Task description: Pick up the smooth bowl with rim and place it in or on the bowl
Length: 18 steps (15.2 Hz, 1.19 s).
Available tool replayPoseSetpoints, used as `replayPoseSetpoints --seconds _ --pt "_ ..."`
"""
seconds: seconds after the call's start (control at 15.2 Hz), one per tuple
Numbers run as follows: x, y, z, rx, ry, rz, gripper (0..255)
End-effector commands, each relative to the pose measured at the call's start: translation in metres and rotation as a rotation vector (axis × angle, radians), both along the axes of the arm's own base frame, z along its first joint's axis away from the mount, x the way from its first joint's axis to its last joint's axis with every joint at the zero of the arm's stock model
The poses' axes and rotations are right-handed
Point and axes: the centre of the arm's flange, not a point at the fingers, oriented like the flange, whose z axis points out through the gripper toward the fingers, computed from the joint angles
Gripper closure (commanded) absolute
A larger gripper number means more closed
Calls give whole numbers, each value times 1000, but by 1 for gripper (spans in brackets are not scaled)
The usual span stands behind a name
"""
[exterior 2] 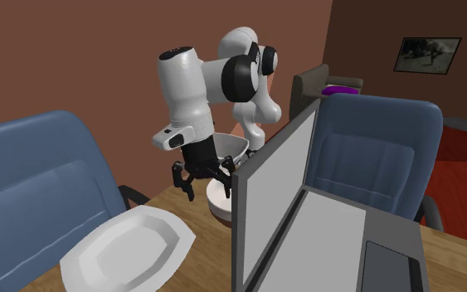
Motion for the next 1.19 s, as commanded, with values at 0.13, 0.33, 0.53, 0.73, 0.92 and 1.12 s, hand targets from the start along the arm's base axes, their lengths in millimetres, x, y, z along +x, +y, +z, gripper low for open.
replayPoseSetpoints --seconds 0.13,0.33,0.53,0.73,0.92,1.12 --pt "0 0 0 0 0 0 0" --pt "0 0 0 0 0 0 255" --pt "0 0 0 0 0 0 255" --pt "0 0 -1 0 0 0 255" --pt "0 0 5 0 0 0 255" --pt "0 0 21 0 0 0 255"
